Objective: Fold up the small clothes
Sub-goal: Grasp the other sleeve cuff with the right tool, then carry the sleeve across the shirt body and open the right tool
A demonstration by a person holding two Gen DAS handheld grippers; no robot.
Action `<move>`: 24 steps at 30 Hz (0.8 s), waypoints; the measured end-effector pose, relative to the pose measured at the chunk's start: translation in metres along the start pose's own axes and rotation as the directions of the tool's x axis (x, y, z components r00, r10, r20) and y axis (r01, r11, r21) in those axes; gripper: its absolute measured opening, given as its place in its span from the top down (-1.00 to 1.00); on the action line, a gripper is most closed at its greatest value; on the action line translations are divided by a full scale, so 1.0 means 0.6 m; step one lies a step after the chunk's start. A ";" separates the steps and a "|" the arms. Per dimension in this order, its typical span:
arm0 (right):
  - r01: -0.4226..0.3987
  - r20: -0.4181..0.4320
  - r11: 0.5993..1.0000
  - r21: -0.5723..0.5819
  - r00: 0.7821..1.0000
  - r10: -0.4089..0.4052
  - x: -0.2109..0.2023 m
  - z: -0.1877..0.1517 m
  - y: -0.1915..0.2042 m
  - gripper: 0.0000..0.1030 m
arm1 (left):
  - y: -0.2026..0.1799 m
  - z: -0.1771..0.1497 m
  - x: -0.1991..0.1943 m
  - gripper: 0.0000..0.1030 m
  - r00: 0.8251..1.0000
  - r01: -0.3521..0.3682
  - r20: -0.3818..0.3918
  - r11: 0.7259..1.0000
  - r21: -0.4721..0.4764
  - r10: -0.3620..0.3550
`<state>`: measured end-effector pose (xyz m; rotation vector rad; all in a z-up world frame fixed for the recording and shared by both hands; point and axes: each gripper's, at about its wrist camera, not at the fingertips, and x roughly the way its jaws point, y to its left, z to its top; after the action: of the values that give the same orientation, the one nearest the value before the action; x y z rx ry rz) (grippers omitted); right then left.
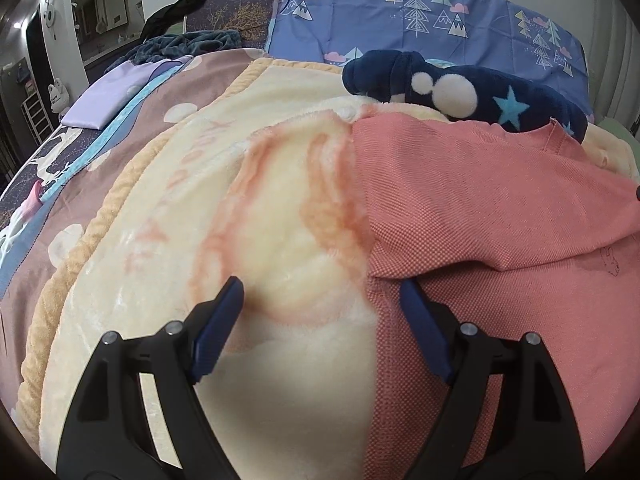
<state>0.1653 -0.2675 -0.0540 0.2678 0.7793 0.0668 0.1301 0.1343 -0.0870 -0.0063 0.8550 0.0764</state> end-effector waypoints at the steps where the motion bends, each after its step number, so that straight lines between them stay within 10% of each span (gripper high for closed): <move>1: 0.035 -0.026 0.999 0.003 0.999 -0.035 0.010 -0.005 -0.010 0.94 | 0.000 0.000 -0.001 -0.59 1.000 -0.003 0.003 1.000 0.002 0.003; 7: -0.082 -0.051 0.983 0.164 0.994 0.091 0.017 -0.030 -0.070 0.88 | 0.006 -0.005 -0.005 -0.59 1.000 -0.007 0.007 1.000 -0.008 0.007; 12: -0.197 -0.053 0.955 0.222 0.975 0.214 0.019 -0.013 -0.060 0.04 | -0.005 -0.004 -0.005 -0.59 1.000 -0.013 0.010 1.000 0.021 0.013; 16: -0.170 -0.129 0.975 0.142 0.974 0.188 0.053 -0.015 -0.016 0.11 | -0.020 0.002 0.002 -0.59 1.000 -0.024 0.012 0.999 0.046 0.024; 17: -0.135 -0.147 0.986 0.093 0.978 0.148 0.058 -0.015 0.000 0.82 | -0.023 0.003 0.004 -0.59 0.999 -0.032 0.012 0.998 0.055 0.032; 18: -0.109 -0.125 0.991 0.077 0.985 0.118 0.046 -0.018 0.004 0.95 | -0.024 0.002 0.006 -0.59 0.999 -0.044 0.011 0.997 0.062 0.043; 22: -0.053 0.026 0.998 0.028 0.998 0.052 -0.017 0.002 0.011 0.95 | -0.016 -0.001 0.009 -0.62 0.998 -0.056 0.006 0.998 0.043 0.055; 24: 0.028 -0.030 0.999 -0.016 0.999 -0.029 0.004 0.006 0.005 0.84 | -0.010 -0.002 0.012 -0.63 0.999 -0.047 -0.003 0.998 0.028 0.047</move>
<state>0.1697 -0.2652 -0.0522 0.2417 0.8121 0.0500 0.1344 0.1287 -0.0935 0.0402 0.8600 0.1085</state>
